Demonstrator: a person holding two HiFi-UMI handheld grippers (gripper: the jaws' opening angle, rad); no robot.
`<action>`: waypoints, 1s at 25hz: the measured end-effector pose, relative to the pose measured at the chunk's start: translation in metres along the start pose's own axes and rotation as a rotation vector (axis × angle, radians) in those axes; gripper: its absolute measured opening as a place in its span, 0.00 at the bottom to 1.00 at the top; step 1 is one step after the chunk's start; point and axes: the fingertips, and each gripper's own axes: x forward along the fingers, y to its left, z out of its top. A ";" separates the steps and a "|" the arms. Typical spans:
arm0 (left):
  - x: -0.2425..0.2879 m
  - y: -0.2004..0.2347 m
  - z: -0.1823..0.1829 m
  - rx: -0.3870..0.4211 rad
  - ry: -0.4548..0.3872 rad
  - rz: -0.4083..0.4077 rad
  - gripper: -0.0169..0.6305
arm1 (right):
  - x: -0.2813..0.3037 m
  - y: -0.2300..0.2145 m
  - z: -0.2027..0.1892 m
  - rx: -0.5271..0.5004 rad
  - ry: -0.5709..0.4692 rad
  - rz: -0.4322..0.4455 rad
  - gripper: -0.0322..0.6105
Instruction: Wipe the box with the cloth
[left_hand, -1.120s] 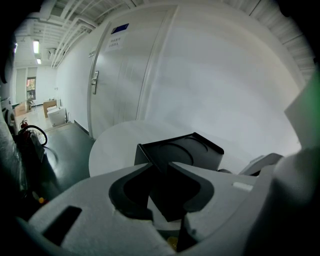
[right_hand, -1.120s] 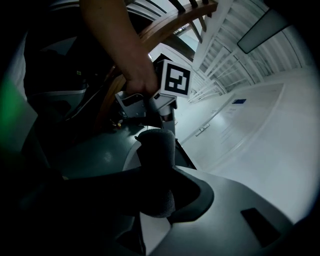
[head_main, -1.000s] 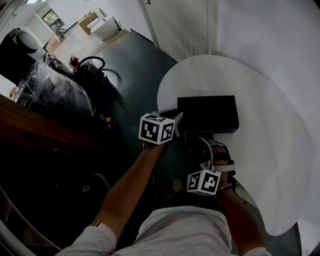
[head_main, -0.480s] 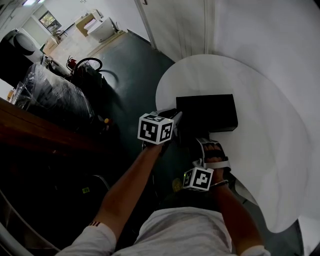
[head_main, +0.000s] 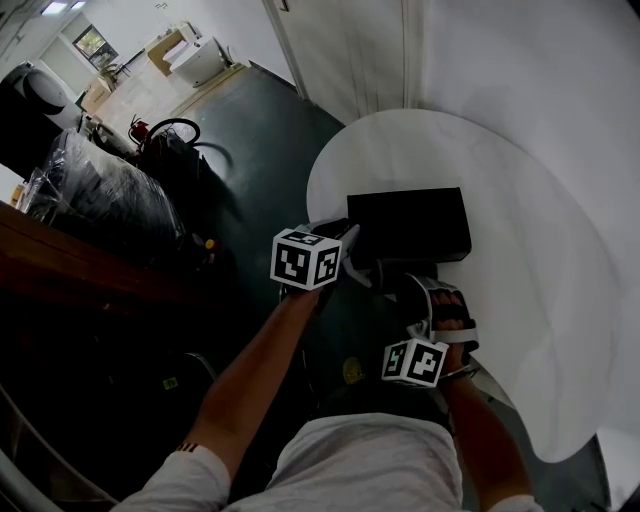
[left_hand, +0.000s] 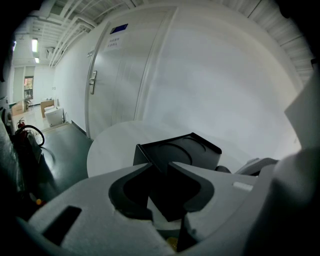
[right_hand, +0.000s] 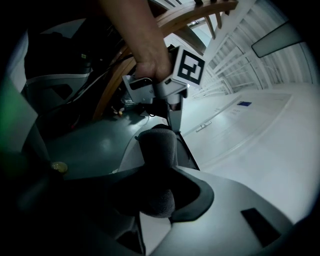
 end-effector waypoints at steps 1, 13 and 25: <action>0.000 0.000 0.000 0.000 0.000 -0.001 0.18 | -0.001 -0.003 -0.006 0.014 0.011 -0.004 0.20; 0.000 -0.001 0.000 0.009 0.006 -0.011 0.19 | -0.007 -0.021 -0.087 0.069 0.126 -0.030 0.20; 0.000 -0.001 0.001 0.025 0.007 -0.013 0.19 | -0.031 -0.053 -0.146 0.152 0.218 -0.087 0.20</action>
